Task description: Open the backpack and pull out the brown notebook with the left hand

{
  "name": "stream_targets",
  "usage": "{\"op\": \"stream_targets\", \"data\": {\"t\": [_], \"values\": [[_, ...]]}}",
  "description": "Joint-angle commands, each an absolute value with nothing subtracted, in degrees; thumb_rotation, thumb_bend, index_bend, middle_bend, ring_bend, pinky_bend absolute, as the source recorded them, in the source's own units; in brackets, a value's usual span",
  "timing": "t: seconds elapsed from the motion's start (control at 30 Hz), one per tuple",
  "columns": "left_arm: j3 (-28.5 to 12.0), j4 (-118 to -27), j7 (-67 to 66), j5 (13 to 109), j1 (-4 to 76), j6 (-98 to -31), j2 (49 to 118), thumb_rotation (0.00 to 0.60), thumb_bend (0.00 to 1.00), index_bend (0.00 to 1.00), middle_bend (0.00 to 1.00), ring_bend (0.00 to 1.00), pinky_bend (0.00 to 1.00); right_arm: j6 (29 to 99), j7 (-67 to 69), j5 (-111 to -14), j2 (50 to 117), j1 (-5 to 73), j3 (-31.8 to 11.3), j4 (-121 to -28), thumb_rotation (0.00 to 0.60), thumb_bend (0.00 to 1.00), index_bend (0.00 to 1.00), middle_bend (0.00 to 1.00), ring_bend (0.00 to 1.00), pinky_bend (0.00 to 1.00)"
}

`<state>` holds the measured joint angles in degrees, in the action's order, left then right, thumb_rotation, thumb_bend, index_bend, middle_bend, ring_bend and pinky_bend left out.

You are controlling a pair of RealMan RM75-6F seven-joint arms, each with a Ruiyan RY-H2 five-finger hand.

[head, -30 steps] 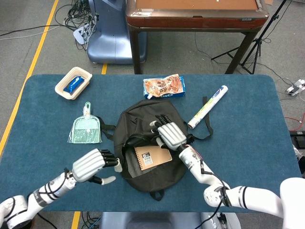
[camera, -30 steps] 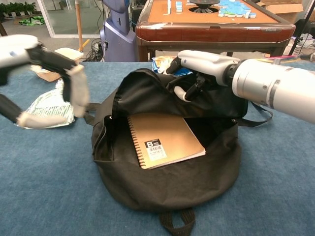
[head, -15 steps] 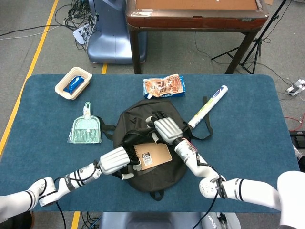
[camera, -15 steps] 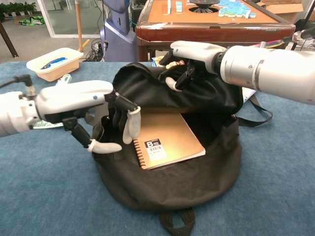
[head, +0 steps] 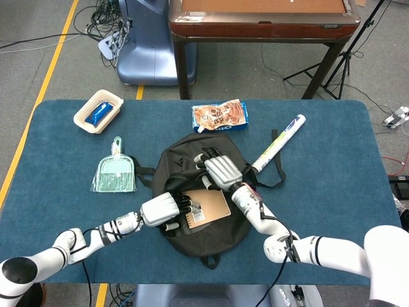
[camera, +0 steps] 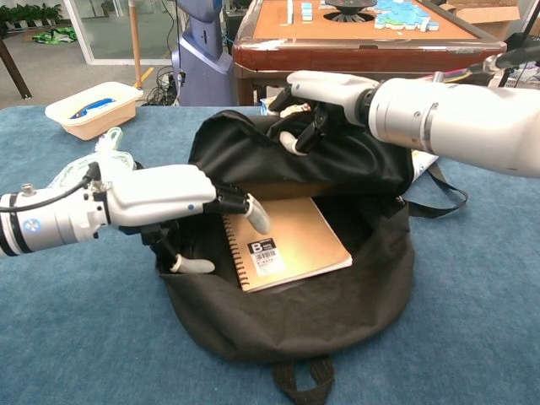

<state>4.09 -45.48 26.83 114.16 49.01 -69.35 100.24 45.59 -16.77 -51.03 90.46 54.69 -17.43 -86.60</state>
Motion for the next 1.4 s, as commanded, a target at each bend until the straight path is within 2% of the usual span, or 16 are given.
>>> {"op": "stream_targets", "data": {"t": [0.03, 0.23, 1.1, 1.4], "values": [[5.62, -41.23, 24.31, 114.44, 49.92, -70.05, 102.97, 0.6, 0.27, 0.18, 0.15, 0.15, 0.2, 45.49, -16.58, -50.58, 90.62, 55.02, -17.17, -86.1, 0.6, 0.57, 0.58, 0.24, 0.0, 0.0], [6.56, -37.36, 22.55, 113.58, 50.34, -70.01, 105.47, 0.6, 0.27, 0.14, 0.11, 0.12, 0.18, 45.56, -16.38, -50.01, 90.58, 55.46, -16.79, -85.71, 0.6, 0.56, 0.58, 0.24, 0.0, 0.0], [7.74, -31.08, 22.96, 107.27, 53.01, -66.34, 112.05, 0.6, 0.27, 0.14, 0.11, 0.12, 0.17, 47.1, -17.1, -47.54, 89.99, 56.42, -14.98, -85.7, 0.6, 0.54, 0.58, 0.23, 0.0, 0.0], [6.79, -29.44, 26.04, 104.49, 53.07, -66.09, 113.97, 0.6, 0.27, 0.18, 0.11, 0.12, 0.17, 47.02, -16.48, -47.46, 89.9, 56.22, -14.48, -85.14, 0.6, 0.54, 0.58, 0.23, 0.0, 0.0]]}}
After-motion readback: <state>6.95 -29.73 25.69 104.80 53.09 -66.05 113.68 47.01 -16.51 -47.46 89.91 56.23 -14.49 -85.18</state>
